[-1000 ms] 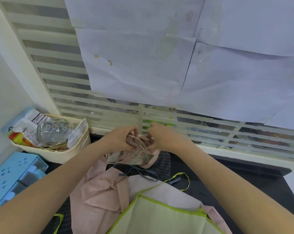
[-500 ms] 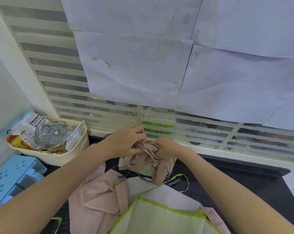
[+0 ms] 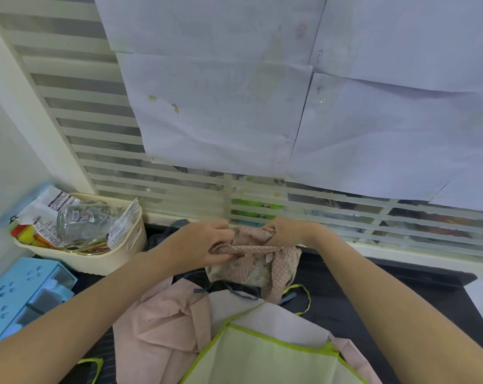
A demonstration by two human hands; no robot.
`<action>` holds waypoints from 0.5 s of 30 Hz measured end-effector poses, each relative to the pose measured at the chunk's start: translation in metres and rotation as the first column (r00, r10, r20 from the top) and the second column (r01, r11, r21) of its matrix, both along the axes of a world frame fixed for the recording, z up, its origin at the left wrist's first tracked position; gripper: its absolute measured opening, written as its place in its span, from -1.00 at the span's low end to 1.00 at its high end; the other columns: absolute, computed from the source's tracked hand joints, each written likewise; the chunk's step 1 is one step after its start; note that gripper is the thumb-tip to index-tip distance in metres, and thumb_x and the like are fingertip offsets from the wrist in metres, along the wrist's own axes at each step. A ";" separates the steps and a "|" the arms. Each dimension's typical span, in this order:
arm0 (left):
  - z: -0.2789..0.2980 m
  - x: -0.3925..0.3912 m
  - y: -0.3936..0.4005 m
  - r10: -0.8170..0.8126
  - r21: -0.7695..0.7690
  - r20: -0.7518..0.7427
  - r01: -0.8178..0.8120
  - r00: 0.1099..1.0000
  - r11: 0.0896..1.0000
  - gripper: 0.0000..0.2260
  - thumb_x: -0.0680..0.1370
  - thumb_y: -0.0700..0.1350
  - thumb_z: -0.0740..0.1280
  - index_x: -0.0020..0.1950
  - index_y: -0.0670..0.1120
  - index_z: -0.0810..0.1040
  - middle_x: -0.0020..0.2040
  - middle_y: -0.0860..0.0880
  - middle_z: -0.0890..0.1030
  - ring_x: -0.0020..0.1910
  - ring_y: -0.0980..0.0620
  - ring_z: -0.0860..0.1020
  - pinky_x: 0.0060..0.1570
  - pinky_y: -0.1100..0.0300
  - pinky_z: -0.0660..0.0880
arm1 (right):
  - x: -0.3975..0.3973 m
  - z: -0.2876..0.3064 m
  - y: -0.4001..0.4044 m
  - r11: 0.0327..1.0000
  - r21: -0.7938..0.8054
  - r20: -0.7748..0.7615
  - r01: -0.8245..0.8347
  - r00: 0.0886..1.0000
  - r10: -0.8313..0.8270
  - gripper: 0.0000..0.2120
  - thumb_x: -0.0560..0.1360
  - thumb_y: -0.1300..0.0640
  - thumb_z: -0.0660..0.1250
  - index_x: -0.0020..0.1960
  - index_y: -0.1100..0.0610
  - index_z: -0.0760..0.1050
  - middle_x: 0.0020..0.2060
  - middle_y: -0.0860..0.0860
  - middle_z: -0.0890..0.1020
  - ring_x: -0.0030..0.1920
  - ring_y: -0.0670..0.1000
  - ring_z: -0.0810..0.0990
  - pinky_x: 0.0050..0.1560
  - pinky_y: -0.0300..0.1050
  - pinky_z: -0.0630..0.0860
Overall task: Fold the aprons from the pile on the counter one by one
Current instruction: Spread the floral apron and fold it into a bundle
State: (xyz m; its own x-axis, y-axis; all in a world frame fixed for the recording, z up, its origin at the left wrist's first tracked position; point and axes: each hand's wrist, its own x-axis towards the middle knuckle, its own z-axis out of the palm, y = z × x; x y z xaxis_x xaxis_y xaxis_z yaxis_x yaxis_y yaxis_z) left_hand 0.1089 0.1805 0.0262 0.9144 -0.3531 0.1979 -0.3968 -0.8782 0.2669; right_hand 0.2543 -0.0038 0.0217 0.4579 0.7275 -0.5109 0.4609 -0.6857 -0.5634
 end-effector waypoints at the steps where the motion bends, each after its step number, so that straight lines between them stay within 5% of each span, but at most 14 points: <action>1: -0.004 -0.003 -0.001 -0.014 0.039 0.131 0.009 0.991 0.999 -0.82 0.46 0.04 0.24 -0.20 0.05 0.25 -0.25 0.08 0.40 -0.34 0.15 0.36 -0.36 0.33 0.25 | 0.003 -0.003 -0.004 0.997 0.042 -0.070 0.071 0.995 -0.068 -0.91 0.51 0.14 0.32 -0.14 0.15 0.50 -0.25 0.03 0.57 -0.16 0.05 0.52 -0.11 -0.07 0.42; 6: -0.011 -0.004 0.003 -0.050 0.166 0.375 -0.014 0.926 0.986 -0.85 0.36 -0.10 0.41 -0.18 -0.05 0.47 -0.25 0.02 0.52 -0.33 0.07 0.46 -0.24 0.29 0.27 | 0.006 -0.012 -0.015 0.927 0.139 -0.405 0.347 0.874 -0.267 -0.76 0.48 0.14 0.40 0.12 0.18 0.58 0.02 0.13 0.66 0.07 0.12 0.62 0.18 0.03 0.53; 11: -0.021 -0.004 0.000 -0.106 0.177 0.381 0.040 0.918 0.983 -0.89 0.46 -0.01 0.26 -0.12 -0.03 0.44 -0.18 0.02 0.55 -0.17 0.08 0.44 -0.12 0.25 0.33 | 0.007 -0.018 -0.029 0.862 0.162 -0.541 0.480 0.774 -0.329 -0.97 0.46 0.22 0.40 -0.10 0.13 0.61 -0.22 0.01 0.69 -0.17 -0.03 0.66 -0.04 -0.11 0.56; 15: -0.024 -0.005 0.000 -0.056 0.200 0.404 -0.028 0.913 0.979 -0.81 0.39 0.04 0.35 -0.14 -0.04 0.46 -0.14 0.02 0.49 -0.11 0.08 0.37 -0.08 0.27 0.34 | 0.003 -0.017 -0.036 0.816 0.193 -0.615 0.544 0.716 -0.331 -0.79 0.34 0.12 0.49 -0.06 0.15 0.59 -0.15 0.06 0.68 -0.15 0.00 0.66 -0.02 -0.08 0.58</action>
State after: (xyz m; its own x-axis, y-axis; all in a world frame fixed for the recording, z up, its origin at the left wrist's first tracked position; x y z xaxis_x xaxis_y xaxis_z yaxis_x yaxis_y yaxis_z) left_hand 0.1038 0.1806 0.0021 0.7646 -0.4352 0.4754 -0.4460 -0.8898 -0.0972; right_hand 0.2573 -0.0402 0.0044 0.4999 0.6838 -0.5315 -0.2902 -0.4459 -0.8467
